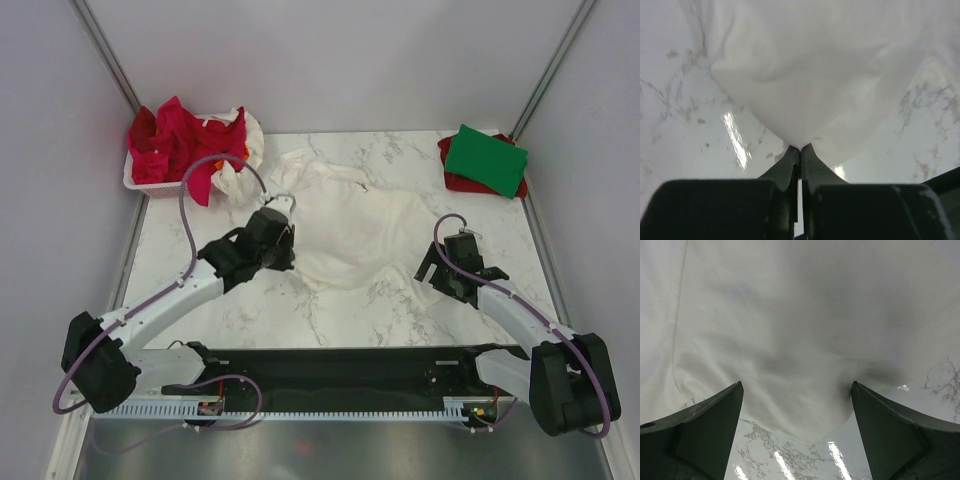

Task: Fold and stack the t-shirts
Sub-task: Flatten the tshirt out

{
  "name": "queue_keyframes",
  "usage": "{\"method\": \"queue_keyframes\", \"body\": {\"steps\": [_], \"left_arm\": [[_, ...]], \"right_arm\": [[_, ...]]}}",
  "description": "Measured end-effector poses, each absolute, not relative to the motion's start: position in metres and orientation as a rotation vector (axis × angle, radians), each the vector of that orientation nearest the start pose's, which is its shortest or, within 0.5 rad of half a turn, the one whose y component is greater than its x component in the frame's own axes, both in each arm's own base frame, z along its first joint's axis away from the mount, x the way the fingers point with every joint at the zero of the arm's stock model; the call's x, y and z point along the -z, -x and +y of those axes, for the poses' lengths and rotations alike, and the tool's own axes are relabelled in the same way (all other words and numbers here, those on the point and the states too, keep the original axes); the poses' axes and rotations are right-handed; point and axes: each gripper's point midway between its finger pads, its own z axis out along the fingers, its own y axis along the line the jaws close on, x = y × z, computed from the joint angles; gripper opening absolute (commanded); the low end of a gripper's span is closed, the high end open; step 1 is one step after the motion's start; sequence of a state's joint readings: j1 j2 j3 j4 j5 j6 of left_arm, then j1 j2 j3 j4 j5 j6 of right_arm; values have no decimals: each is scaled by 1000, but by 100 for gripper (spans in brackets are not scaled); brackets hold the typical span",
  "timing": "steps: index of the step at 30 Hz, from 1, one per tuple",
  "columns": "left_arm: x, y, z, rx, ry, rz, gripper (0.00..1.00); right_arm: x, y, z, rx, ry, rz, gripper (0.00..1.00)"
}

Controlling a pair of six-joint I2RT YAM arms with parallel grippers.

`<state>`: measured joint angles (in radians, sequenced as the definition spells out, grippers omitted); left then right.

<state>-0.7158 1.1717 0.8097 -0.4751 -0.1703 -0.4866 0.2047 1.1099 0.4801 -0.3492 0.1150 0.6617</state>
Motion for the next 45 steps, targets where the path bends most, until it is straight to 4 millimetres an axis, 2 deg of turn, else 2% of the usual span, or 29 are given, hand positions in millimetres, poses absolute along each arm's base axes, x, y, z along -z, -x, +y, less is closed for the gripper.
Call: {"method": "queue_keyframes", "body": {"steps": [4,6,7,8,9,10,11,14,16,18,20,24,27,29,30,34,36,40,45], "left_arm": [[-221,-284,-213,320,-355,2202,4],[-263,-301,-221,288,-434,2109,14],[-276,-308,-223,268,-472,2076,40],[-280,-312,-226,243,-519,2061,59],[-279,-315,-228,222,-553,2060,69],[-268,-318,-231,194,-586,2084,83],[-255,-320,-233,168,-616,2115,89],[-188,-316,-234,67,-697,2277,94],[-146,-299,-220,5,-721,2402,94],[-126,-281,-207,-23,-702,2480,91],[-123,-269,-199,-2,-635,2505,87],[-142,-250,-198,174,-471,2450,77],[-142,-238,-204,313,-366,2425,79],[-127,-229,-211,411,-296,2434,84],[-118,-224,-213,457,-270,2443,90],[-71,-196,-216,572,-203,2511,95],[-56,-191,-217,590,-188,2532,96],[-47,-206,-227,596,-158,2490,95],[-48,-232,-237,593,-118,2392,93]], "right_arm": [[-28,-243,57,-201,-619,2473,97],[-28,-244,57,-204,-618,2471,97],[-28,-244,57,-205,-617,2472,97],[-28,-244,57,-206,-616,2472,97],[-28,-244,57,-206,-614,2472,98],[-28,-244,57,-205,-613,2473,98],[-28,-244,57,-205,-613,2472,98],[-29,-244,58,-207,-612,2472,98],[-29,-244,58,-211,-611,2473,98],[-28,-243,58,-210,-608,2474,98],[-28,-243,58,-209,-603,2477,98],[-27,-248,58,-206,-591,2476,98],[-27,-252,59,-207,-581,2471,98],[-27,-252,59,-209,-578,2471,98],[-27,-252,59,-209,-577,2471,98],[-27,-252,59,-209,-575,2471,98],[-27,-252,59,-208,-574,2472,98],[-27,-253,59,-206,-569,2472,98],[-27,-253,59,-204,-562,2473,98]]}}
